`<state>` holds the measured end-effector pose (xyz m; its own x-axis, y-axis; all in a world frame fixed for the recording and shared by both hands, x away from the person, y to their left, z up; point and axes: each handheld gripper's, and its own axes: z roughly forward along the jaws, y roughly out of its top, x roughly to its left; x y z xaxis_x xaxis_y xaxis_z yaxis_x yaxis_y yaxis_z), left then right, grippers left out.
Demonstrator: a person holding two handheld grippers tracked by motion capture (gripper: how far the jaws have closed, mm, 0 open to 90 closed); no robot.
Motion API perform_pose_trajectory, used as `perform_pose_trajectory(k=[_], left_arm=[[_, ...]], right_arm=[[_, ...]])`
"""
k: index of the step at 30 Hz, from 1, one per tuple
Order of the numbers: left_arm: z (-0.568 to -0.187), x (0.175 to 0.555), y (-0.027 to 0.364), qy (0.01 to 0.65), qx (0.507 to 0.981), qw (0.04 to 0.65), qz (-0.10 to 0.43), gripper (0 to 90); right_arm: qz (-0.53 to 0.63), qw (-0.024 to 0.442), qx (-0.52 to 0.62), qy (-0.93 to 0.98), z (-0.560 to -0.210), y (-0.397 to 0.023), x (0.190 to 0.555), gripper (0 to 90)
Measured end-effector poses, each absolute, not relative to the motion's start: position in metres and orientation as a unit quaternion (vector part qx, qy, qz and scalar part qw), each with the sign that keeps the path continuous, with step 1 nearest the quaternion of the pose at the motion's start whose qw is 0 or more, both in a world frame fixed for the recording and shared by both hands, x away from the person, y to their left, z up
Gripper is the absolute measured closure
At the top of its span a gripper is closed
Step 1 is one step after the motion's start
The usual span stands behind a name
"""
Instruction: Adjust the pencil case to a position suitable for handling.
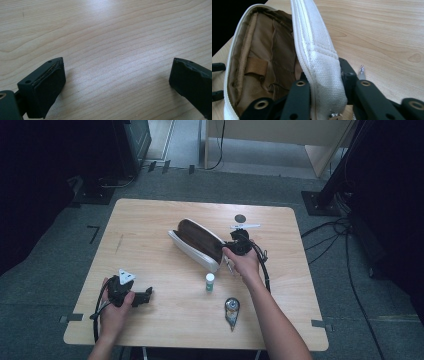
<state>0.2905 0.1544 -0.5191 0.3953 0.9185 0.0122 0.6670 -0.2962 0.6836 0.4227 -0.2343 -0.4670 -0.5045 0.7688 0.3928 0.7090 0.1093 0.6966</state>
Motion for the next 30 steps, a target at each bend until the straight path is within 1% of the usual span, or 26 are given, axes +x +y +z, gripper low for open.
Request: perform_pose_trajectory(k=[1, 6, 11, 16, 19, 20, 23, 30], left_arm=[[-0.519, 0.290, 0.154, 0.509, 0.778, 0.304, 0.207, 0.8], [-0.519, 0.290, 0.154, 0.509, 0.778, 0.304, 0.207, 0.9], [-0.519, 0.290, 0.154, 0.510, 0.778, 0.304, 0.207, 0.8], [-0.519, 0.291, 0.154, 0.510, 0.777, 0.304, 0.207, 0.8], [-0.519, 0.291, 0.154, 0.510, 0.777, 0.304, 0.207, 0.8], [-0.519, 0.291, 0.154, 0.510, 0.777, 0.304, 0.207, 0.8], [-0.519, 0.291, 0.154, 0.510, 0.777, 0.304, 0.207, 0.8], [-0.519, 0.290, 0.154, 0.511, 0.777, 0.304, 0.207, 0.8]], right_arm=[[0.446, 0.034, 0.497, 0.744, -0.467, -0.234, 0.423, 69.8], [0.453, 0.047, 0.491, 0.743, -0.460, -0.237, 0.421, 57.6], [0.465, 0.058, 0.479, 0.743, -0.448, -0.246, 0.416, 48.9], [0.471, 0.069, 0.480, 0.737, -0.439, -0.255, 0.409, 47.3], [0.474, 0.090, 0.474, 0.737, -0.432, -0.263, 0.399, 47.4], [0.474, 0.090, 0.474, 0.737, -0.432, -0.263, 0.399, 47.4], [0.470, 0.106, 0.469, 0.740, -0.429, -0.268, 0.387, 47.6], [0.476, 0.121, 0.459, 0.740, -0.428, -0.274, 0.362, 48.6]])
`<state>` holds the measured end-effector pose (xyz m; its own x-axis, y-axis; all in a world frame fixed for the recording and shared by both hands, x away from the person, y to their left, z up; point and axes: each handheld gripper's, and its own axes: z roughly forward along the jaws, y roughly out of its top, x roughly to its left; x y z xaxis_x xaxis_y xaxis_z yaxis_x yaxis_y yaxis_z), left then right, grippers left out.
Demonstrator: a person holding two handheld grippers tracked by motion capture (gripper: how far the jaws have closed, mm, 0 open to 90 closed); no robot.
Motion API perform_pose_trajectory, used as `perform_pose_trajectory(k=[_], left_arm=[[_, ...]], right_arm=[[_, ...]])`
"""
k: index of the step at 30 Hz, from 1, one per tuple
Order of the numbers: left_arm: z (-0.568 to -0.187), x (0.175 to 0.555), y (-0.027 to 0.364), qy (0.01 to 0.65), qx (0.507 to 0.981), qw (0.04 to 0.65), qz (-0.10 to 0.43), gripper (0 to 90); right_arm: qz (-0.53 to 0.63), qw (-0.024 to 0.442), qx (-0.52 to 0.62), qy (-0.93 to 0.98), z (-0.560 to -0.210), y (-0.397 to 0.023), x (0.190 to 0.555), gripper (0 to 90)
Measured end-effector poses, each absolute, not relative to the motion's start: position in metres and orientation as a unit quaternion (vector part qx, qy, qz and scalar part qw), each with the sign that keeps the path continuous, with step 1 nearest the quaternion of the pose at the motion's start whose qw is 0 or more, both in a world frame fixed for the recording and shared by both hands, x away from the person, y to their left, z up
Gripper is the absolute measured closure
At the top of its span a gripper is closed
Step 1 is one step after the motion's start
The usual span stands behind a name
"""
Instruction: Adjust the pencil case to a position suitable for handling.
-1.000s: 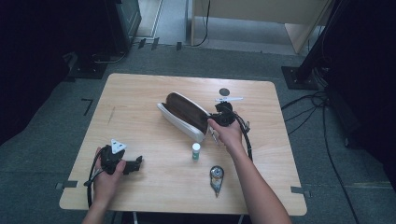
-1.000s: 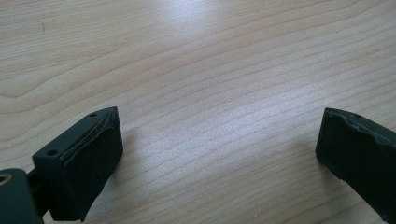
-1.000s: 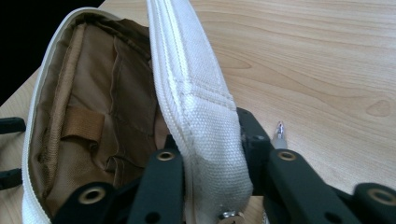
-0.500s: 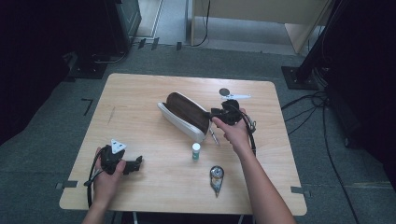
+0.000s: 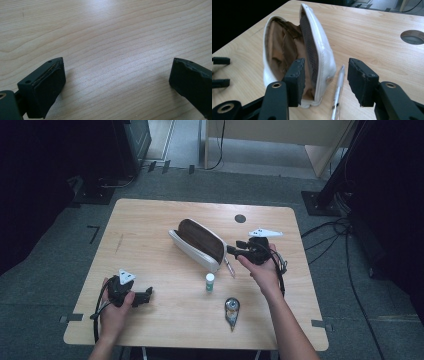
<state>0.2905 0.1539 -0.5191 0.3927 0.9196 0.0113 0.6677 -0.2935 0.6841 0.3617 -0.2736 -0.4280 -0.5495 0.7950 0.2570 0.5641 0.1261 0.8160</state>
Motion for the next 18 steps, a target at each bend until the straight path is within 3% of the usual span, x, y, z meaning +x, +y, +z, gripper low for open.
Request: perform_pose_trajectory(k=[18], left_arm=[[-0.519, 0.290, 0.153, 0.512, 0.776, 0.304, 0.208, 0.8]], right_arm=[[0.478, 0.127, 0.425, 0.758, -0.446, -0.271, 0.316, 50.0]])
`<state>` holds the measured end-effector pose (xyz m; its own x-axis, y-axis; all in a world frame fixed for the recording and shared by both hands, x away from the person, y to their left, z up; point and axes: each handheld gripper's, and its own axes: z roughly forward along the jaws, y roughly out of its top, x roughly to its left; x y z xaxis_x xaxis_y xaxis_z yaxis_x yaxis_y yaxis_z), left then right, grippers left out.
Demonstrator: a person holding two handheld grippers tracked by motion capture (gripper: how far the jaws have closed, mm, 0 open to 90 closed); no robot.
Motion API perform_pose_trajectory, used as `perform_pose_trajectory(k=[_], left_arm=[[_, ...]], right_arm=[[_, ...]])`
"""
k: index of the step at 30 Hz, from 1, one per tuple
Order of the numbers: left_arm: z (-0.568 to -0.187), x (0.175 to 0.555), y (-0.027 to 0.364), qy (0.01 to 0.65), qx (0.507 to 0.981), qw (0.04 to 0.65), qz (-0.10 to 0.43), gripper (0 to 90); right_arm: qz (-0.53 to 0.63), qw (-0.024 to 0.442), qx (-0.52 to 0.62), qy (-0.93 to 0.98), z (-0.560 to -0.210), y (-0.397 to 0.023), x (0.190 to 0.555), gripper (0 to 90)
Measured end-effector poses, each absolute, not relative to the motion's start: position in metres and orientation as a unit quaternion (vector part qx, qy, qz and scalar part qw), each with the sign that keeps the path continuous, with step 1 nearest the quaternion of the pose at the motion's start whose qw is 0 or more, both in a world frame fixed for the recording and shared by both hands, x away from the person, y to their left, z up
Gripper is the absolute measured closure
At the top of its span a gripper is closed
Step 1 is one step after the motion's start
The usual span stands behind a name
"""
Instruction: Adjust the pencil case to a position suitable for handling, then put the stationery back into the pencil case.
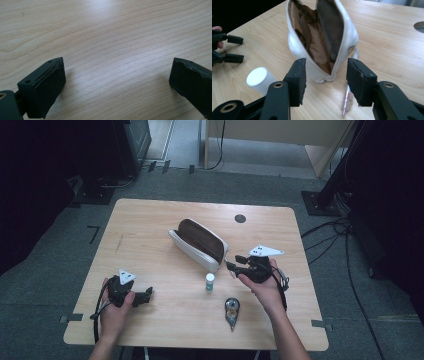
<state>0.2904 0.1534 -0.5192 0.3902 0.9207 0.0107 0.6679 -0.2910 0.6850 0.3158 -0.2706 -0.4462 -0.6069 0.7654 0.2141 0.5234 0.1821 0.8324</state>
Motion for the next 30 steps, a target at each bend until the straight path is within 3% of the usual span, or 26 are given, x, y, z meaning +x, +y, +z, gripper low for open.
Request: perform_pose_trajectory(k=[30], left_arm=[[-0.519, 0.290, 0.153, 0.512, 0.776, 0.304, 0.208, 0.9]], right_arm=[[0.500, 0.097, 0.390, 0.767, -0.470, -0.260, 0.273, 50.1]])
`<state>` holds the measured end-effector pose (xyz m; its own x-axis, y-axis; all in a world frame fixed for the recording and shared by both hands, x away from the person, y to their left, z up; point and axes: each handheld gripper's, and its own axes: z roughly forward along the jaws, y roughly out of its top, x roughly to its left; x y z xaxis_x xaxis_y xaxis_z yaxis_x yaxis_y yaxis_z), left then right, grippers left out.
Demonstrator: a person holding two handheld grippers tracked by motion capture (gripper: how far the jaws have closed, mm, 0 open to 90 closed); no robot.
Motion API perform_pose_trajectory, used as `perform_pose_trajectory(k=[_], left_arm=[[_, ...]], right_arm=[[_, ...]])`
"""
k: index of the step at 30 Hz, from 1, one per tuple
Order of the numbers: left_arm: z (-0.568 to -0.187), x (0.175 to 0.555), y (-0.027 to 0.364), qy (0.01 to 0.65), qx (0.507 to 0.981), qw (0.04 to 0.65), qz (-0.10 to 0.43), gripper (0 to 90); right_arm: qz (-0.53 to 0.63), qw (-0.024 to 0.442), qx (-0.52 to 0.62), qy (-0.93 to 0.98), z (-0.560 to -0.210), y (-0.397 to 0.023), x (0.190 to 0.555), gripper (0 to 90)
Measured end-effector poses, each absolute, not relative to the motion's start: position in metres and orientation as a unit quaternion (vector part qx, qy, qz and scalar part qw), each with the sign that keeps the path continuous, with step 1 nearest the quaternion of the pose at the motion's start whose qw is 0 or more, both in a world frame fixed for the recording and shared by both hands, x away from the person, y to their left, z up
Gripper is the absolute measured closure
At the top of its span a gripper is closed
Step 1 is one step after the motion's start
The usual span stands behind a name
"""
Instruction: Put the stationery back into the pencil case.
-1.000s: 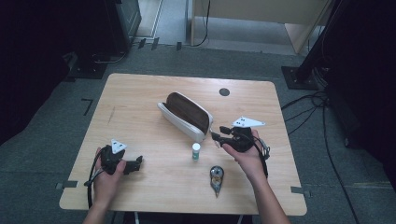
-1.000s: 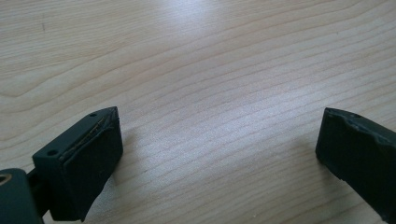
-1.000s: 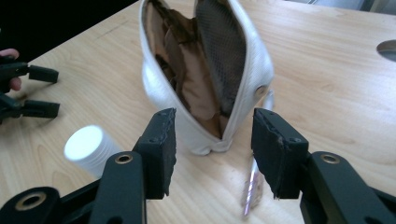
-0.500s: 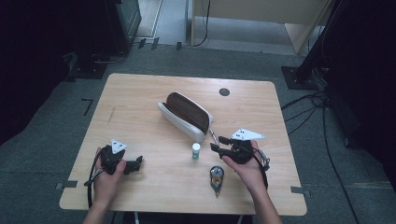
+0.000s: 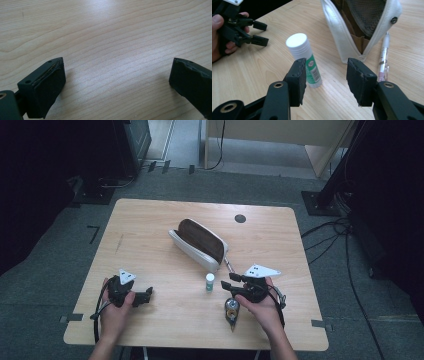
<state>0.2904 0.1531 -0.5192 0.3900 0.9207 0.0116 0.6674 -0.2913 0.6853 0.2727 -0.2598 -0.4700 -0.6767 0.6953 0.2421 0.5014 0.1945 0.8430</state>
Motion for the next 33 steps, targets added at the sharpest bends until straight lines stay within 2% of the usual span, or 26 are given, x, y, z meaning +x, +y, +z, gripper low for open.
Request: perform_pose_trajectory(k=[16, 33], left_arm=[[-0.519, 0.290, 0.153, 0.511, 0.777, 0.305, 0.208, 0.9], [-0.519, 0.290, 0.153, 0.510, 0.777, 0.305, 0.207, 0.9]], right_arm=[[0.503, 0.079, 0.366, 0.779, -0.476, -0.239, 0.268, 49.3], [0.505, 0.087, 0.363, 0.778, -0.481, -0.219, 0.278, 52.7]])
